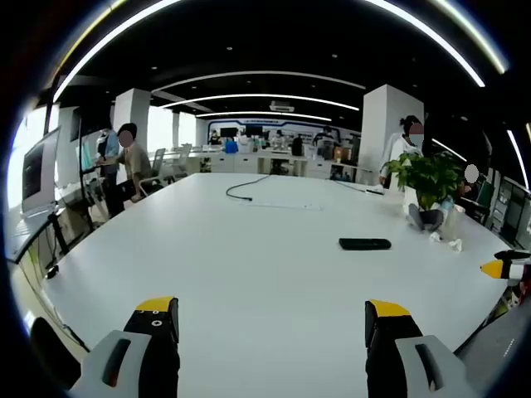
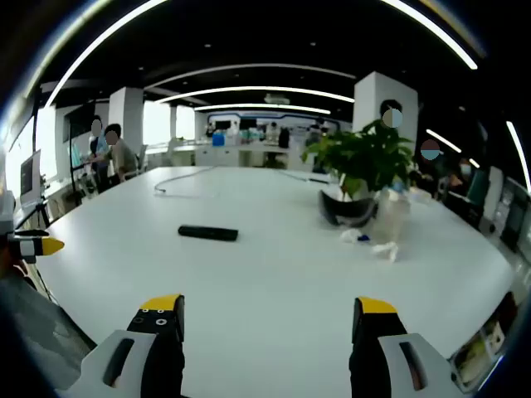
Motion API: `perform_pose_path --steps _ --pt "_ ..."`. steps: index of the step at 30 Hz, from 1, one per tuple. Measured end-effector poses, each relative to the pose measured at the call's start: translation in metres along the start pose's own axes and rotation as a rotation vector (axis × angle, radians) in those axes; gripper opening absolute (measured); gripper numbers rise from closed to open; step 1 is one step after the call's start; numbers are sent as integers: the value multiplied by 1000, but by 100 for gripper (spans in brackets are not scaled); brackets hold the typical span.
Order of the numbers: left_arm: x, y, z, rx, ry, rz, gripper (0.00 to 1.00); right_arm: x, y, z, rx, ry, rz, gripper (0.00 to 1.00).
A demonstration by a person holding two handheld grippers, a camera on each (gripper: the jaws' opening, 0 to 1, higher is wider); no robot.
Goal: Press the specified remote control buttons in sequence, fully releasing each button before pressing the next.
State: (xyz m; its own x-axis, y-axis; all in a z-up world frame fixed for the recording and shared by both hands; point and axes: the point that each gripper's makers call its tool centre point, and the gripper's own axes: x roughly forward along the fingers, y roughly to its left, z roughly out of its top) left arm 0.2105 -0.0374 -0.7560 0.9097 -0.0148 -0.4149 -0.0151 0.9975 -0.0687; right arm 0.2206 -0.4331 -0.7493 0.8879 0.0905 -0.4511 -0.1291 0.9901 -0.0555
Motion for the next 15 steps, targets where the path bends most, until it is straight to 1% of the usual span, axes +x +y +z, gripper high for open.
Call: perform_pose_path --steps 15 --pt "0 1 -1 -3 7 1 95 0 1 -3 3 14 5 78"
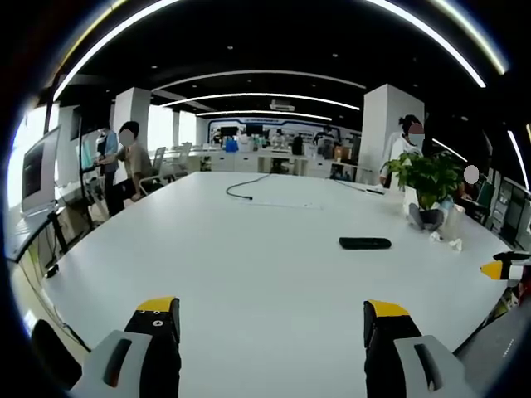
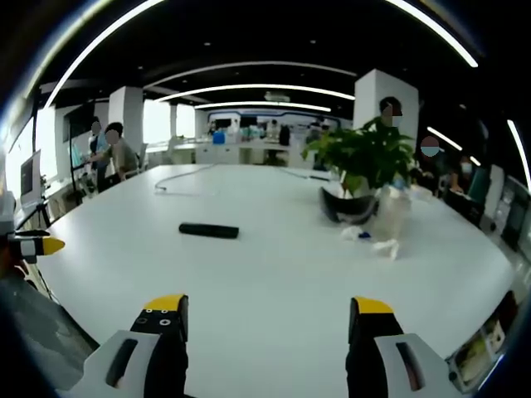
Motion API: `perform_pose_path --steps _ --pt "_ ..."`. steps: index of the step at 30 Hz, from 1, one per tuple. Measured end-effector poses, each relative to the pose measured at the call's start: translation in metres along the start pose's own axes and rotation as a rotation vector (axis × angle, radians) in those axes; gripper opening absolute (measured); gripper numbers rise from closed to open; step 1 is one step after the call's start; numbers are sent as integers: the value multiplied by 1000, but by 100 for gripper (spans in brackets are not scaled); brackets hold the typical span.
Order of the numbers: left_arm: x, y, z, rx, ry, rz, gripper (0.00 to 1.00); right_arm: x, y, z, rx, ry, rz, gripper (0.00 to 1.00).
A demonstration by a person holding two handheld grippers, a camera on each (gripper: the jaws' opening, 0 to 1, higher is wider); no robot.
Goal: Press the specified remote control buttons in sequence, fully releasing each button before pressing the next.
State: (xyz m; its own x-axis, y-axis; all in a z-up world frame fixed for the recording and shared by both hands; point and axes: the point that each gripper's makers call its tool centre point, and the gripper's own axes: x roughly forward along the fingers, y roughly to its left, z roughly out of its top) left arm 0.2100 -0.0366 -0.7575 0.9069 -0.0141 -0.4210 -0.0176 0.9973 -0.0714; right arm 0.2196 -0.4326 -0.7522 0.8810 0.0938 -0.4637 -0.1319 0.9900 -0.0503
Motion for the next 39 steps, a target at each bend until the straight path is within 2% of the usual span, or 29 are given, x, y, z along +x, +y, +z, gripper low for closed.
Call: perform_pose_path --steps 8,27,39 --pt "0 -4 1 -16 -1 -24 93 0 1 -1 4 6 8 75" --pt "1 -7 -7 -15 43 -42 87 1 0 -5 8 31 8 69" --pt "2 -11 -11 -7 71 -55 86 1 3 -8 10 50 26 60"
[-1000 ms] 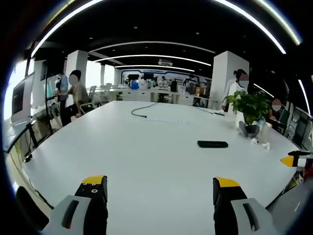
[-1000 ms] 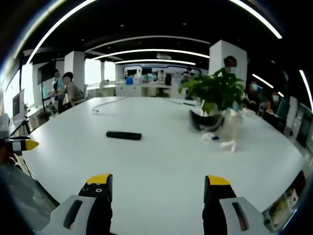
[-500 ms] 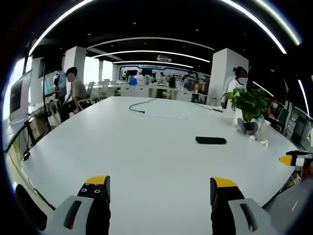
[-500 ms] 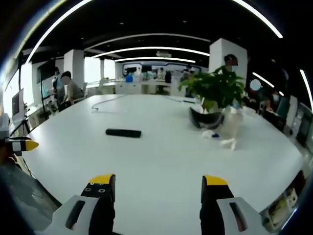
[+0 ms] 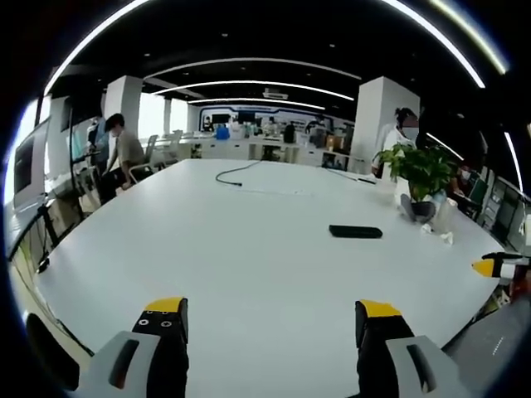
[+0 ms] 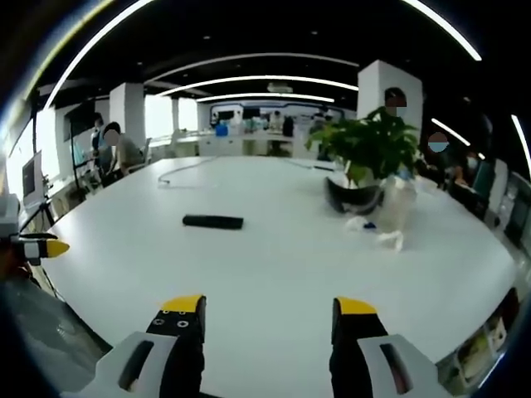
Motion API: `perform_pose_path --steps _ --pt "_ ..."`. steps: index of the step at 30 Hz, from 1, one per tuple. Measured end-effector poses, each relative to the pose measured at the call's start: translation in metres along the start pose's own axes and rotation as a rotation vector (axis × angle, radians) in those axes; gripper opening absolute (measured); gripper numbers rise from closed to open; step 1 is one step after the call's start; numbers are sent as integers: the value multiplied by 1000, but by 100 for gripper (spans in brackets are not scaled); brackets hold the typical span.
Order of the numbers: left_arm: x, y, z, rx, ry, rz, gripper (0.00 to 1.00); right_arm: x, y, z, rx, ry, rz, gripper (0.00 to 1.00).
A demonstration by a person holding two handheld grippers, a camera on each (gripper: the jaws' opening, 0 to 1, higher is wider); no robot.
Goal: Press the specified remote control buttons in sequence, fully releasing each button before pressing the next.
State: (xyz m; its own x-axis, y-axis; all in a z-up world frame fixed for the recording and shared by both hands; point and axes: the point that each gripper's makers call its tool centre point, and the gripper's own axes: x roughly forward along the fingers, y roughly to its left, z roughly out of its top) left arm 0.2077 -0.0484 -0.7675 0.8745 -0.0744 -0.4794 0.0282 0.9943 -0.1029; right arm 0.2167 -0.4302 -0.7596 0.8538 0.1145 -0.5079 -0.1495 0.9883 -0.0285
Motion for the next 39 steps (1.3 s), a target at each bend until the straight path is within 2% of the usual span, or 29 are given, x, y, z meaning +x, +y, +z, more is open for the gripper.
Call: perform_pose_path --steps 5,11,17,20,29,31,33,39 --pt "1 -2 0 10 4 -12 85 0 0 -1 7 5 3 58" --pt "2 -10 -4 48 39 -44 80 0 3 -2 8 15 19 54" --pt "4 -13 -9 82 83 -63 79 0 6 -3 33 21 42 42" --pt "7 -14 -6 115 95 -76 79 -1 8 -6 49 42 57 30" --pt "22 -26 21 201 106 -146 75 -1 11 -17 37 117 73 0" --pt "26 -30 25 207 111 -163 74 0 11 -25 23 166 68 0" --pt "31 -35 29 217 118 -181 72 1 14 -25 32 171 85 0" --pt "45 -48 44 271 144 -250 71 2 11 -28 23 185 70 0"
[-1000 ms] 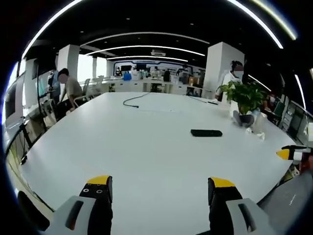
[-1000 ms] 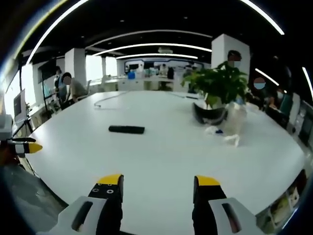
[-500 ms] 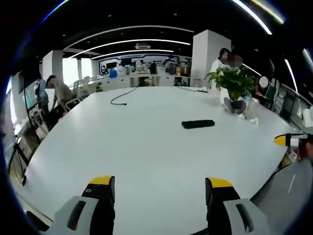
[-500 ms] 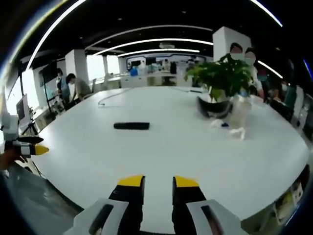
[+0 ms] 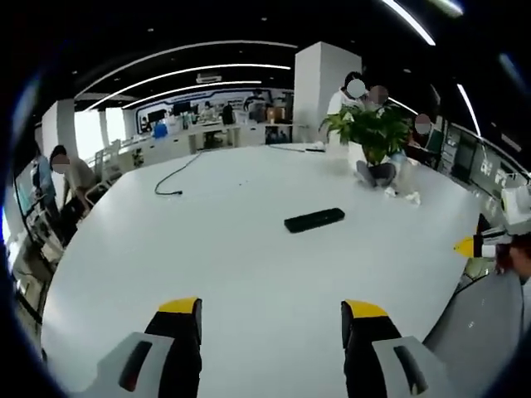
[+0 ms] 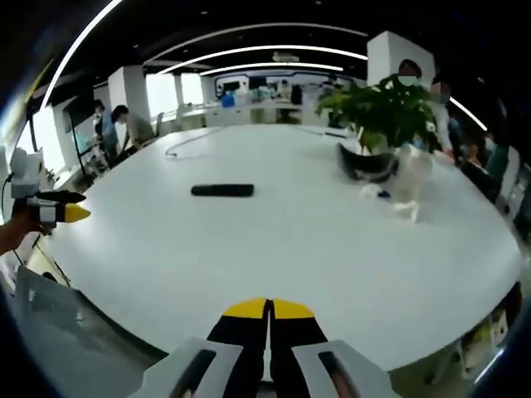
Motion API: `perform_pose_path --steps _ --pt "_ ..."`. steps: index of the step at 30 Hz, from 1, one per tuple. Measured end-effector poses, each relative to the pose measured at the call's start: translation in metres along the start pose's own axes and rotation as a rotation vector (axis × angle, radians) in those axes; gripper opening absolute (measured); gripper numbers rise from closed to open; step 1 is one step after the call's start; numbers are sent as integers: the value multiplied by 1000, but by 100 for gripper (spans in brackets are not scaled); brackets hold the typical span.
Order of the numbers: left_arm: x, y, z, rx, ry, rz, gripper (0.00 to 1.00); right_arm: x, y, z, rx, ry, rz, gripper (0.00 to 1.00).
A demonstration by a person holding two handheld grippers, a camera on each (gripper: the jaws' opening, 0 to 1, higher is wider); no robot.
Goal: Press the specified remote control buttons in sequence, fully releasing each button before pressing the next.
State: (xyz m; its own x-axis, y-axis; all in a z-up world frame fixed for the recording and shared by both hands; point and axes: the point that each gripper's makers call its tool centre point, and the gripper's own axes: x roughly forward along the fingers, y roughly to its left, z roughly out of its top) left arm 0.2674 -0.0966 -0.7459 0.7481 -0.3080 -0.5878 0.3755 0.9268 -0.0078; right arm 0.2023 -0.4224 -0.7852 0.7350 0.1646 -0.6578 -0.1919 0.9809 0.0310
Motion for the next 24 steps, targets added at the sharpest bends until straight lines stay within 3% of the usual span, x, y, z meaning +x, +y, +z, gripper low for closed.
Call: perform_pose_path --steps 8,15,24 --pt "23 -2 23 90 48 -72 69 2 -3 -4 -7 28 -13 0" --pt "47 -9 34 184 114 -129 65 4 -4 -9 -1 55 -16 0" --pt "87 -35 48 271 163 -248 59 5 -4 -14 11 85 -16 0"
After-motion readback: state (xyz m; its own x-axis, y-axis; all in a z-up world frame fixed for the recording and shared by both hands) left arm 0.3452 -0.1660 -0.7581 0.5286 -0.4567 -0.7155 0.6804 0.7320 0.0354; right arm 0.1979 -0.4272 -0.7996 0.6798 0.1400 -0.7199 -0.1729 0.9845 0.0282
